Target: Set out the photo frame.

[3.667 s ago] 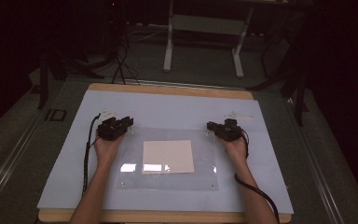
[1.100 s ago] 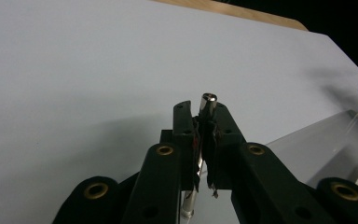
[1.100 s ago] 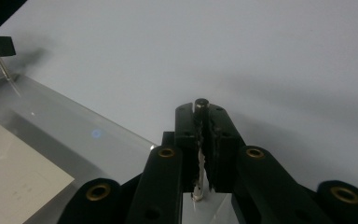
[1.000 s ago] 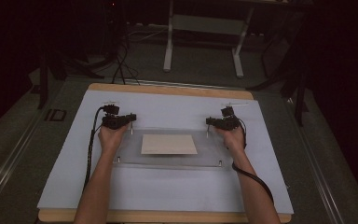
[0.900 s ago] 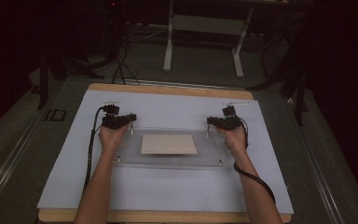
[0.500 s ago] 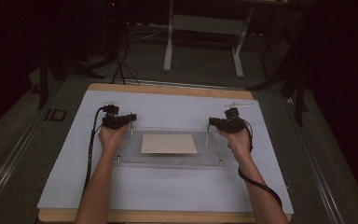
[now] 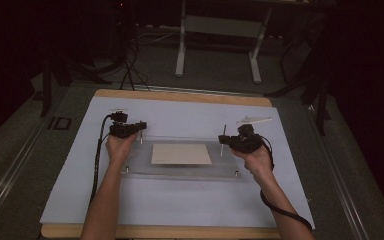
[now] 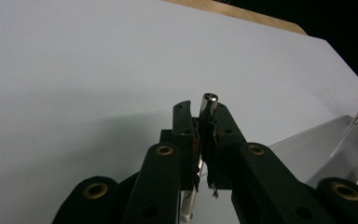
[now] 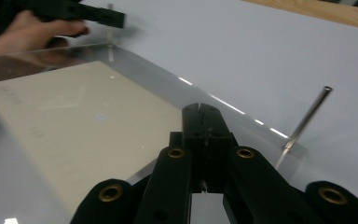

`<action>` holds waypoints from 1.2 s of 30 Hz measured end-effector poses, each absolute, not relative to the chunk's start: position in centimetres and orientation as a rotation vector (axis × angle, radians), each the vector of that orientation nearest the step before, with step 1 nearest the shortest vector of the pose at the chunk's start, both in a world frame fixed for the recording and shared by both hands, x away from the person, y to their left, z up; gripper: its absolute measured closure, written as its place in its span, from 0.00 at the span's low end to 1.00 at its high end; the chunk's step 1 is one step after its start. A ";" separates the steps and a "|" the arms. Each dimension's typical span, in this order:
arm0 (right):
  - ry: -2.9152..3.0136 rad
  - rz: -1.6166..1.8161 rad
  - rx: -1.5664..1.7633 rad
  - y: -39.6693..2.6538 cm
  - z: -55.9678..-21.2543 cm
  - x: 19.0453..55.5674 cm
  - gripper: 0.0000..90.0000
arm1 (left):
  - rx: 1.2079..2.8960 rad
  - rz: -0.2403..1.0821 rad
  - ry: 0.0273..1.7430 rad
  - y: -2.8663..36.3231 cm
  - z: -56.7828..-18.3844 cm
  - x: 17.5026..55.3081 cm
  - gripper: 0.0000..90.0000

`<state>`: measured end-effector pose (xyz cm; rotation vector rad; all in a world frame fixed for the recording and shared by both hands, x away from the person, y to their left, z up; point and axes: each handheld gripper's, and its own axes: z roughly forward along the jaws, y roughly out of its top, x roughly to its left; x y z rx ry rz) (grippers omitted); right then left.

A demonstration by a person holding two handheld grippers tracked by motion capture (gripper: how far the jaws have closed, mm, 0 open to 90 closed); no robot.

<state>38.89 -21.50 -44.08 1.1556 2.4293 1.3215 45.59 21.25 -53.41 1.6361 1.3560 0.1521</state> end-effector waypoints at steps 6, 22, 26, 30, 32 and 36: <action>2.433 1.363 1.072 -21.6 -42.6 36.1 1.00 | 1.637 0.143 1.360 21.3 -53.4 45.7 0.93; 2.521 1.431 0.921 -20.2 -41.7 31.6 1.00 | 1.634 0.132 1.362 21.3 -53.4 45.8 0.93; 2.550 1.439 0.879 -19.5 -42.0 30.3 1.00 | 1.629 0.128 1.368 21.3 -53.4 45.8 0.93; 2.566 1.450 0.852 -19.0 -42.5 29.4 1.00 | 1.628 0.125 1.370 21.3 -53.4 45.8 0.93; 2.568 1.462 0.844 -18.7 -42.6 29.0 1.00 | 1.631 0.122 1.368 21.3 -53.4 45.9 0.93; 2.578 1.483 0.822 -18.4 -43.0 27.9 1.00 | 1.638 0.123 1.364 21.3 -53.4 45.8 0.92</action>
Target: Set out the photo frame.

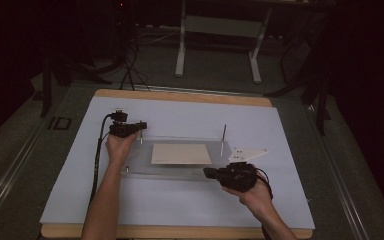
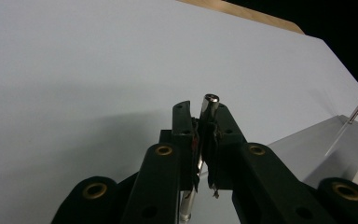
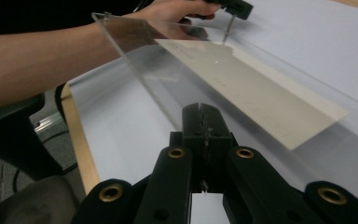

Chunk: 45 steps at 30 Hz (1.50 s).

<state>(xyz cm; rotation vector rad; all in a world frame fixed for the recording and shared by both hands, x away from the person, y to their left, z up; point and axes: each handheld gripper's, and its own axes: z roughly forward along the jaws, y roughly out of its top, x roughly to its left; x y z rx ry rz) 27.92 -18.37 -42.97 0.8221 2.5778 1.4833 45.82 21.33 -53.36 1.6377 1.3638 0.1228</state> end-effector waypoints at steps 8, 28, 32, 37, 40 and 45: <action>2.608 1.460 0.811 -17.8 -44.1 26.9 1.00 | 1.626 0.115 1.370 21.3 -53.4 45.9 0.92; 2.453 1.350 0.899 -16.5 -46.4 26.4 1.00 | 1.623 0.089 1.370 21.5 -53.5 46.1 0.92; 2.414 1.326 0.923 -16.4 -46.7 26.1 1.00 | 1.628 0.088 1.370 21.5 -53.5 46.1 0.92; 2.360 1.353 0.962 -16.5 -46.8 26.1 1.00 | 1.623 0.088 1.367 21.5 -53.5 46.1 0.92; 2.343 1.353 0.965 -16.4 -46.8 26.1 1.00 | 1.635 0.091 1.369 21.5 -53.4 46.1 0.92; 2.322 1.368 0.972 -16.4 -46.6 26.2 1.00 | 1.638 0.097 1.373 21.4 -53.3 46.1 0.91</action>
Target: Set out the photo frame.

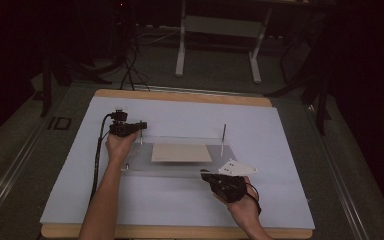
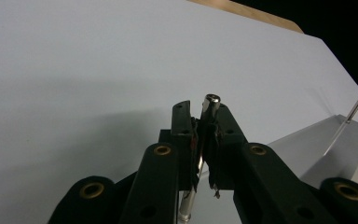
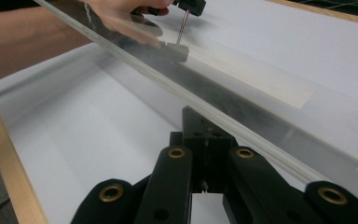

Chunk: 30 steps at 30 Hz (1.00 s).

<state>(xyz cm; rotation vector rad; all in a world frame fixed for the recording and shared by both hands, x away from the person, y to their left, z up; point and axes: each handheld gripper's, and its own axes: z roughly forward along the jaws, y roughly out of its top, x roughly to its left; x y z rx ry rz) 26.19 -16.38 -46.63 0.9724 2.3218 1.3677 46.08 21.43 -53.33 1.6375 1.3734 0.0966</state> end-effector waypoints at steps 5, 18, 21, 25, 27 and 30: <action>2.297 1.385 0.983 -16.4 -46.3 26.5 1.00 | 1.653 0.103 1.386 21.3 -53.2 46.2 0.90; 2.268 1.417 0.999 -16.3 -45.1 27.4 1.00 | 1.685 0.126 1.346 21.8 -53.0 45.6 0.79; 2.264 1.427 1.003 -16.3 -44.8 27.7 1.00 | 1.677 0.142 1.317 22.0 -52.8 44.8 0.76; 2.256 1.438 1.010 -16.4 -44.5 28.0 1.00 | 1.648 0.167 1.304 22.6 -52.5 44.1 0.74; 2.254 1.443 1.013 -16.4 -44.3 28.2 1.00 | 1.647 0.175 1.297 22.8 -52.4 43.8 0.74; 2.246 1.447 1.021 -16.4 -44.1 28.4 1.00 | 1.643 0.187 1.280 23.2 -52.1 43.3 0.73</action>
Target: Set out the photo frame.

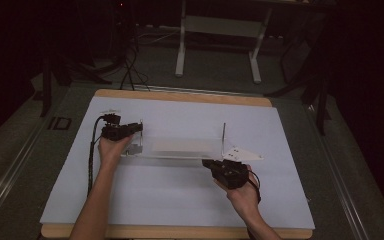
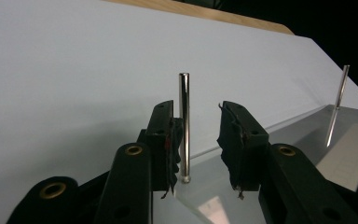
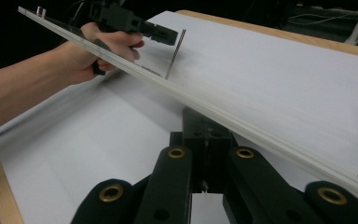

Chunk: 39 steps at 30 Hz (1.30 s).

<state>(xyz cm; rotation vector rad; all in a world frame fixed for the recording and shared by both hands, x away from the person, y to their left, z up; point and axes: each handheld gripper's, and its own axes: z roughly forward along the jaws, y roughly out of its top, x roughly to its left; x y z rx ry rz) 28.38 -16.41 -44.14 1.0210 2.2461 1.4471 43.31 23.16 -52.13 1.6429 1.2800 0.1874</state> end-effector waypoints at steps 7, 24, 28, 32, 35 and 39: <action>2.227 1.456 1.034 -16.7 -43.8 28.9 1.00 | 1.601 0.201 1.225 23.4 -51.6 42.0 0.72; 2.201 1.466 1.048 -16.8 -43.0 29.9 1.00 | 1.617 0.259 1.118 24.6 -50.4 39.4 0.69; 2.197 1.469 1.049 -16.8 -42.8 30.2 1.00 | 1.623 0.270 1.110 24.9 -50.3 39.0 0.69; 2.187 1.476 1.052 -16.8 -42.5 30.6 1.00 | 1.625 0.284 1.098 25.2 -50.1 38.4 0.68; 2.183 1.481 1.057 -16.7 -42.3 30.8 1.00 | 1.620 0.292 1.096 25.4 -50.1 38.0 0.67; 2.179 1.483 1.061 -16.7 -42.1 31.2 1.00 | 1.611 0.298 1.097 25.8 -50.2 37.5 0.66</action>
